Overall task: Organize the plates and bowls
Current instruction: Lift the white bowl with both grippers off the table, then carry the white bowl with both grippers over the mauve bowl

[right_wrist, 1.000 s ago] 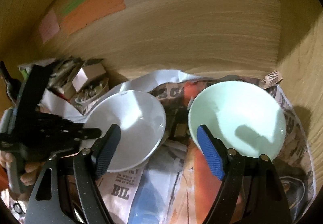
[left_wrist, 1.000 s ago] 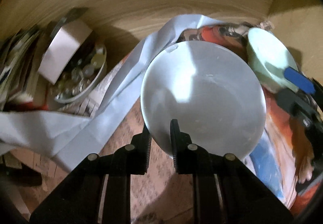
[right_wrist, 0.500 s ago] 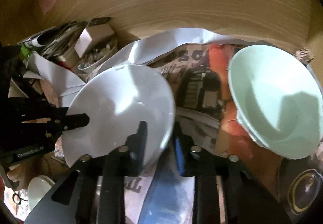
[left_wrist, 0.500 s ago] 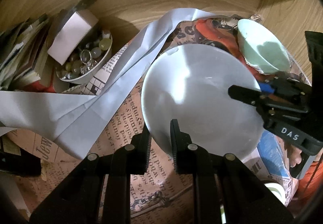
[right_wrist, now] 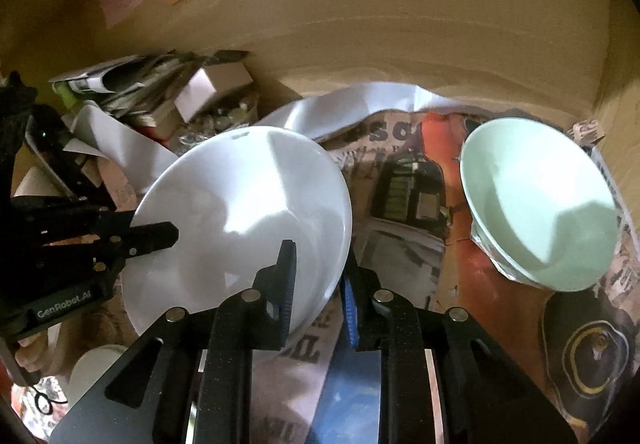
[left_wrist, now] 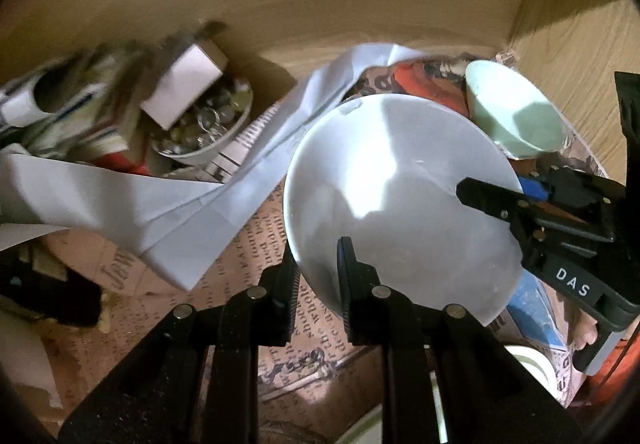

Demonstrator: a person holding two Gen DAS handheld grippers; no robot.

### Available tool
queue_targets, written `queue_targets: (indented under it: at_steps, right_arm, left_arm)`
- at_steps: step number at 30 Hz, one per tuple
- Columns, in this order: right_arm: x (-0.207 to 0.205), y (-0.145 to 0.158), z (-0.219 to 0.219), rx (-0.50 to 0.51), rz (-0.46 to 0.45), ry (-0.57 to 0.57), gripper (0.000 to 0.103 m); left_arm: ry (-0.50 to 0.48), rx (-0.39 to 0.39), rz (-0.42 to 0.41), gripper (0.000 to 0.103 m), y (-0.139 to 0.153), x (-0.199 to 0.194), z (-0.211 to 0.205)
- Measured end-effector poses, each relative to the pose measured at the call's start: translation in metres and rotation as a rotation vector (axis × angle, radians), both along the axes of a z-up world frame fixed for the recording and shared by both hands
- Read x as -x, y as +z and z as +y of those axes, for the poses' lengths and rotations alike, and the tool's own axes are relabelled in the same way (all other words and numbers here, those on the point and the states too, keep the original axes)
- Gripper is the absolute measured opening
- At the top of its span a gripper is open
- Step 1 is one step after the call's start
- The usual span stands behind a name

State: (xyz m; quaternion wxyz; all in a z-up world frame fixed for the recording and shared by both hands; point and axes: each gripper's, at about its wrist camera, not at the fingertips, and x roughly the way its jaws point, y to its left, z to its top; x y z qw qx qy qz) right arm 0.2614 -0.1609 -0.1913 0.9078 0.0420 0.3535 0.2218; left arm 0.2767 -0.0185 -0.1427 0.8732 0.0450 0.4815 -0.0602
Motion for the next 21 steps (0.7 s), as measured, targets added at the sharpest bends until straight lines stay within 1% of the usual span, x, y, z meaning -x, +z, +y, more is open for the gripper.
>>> queue_targets:
  at_steps: [5,10,16,21]
  right_arm:
    - [0.022,0.018,-0.002,-0.016,-0.048,-0.001,0.020]
    - [0.044,0.034,0.003,-0.002,-0.101,-0.001,0.021]
    - [0.067,0.042,0.007,-0.005,-0.135,-0.009,0.022]
    - [0.089,0.050,0.015,-0.004,-0.175,-0.012,0.022]
  left_arm:
    - [0.010,0.024,-0.061,0.018,0.021,0.019,0.006]
    - [0.014,0.016,-0.148,0.018,0.041,0.045,0.008]
    - [0.012,0.019,-0.200,0.018,0.049,0.072,0.011]
    - [0.015,0.052,-0.223,0.018,0.056,0.092,0.019]
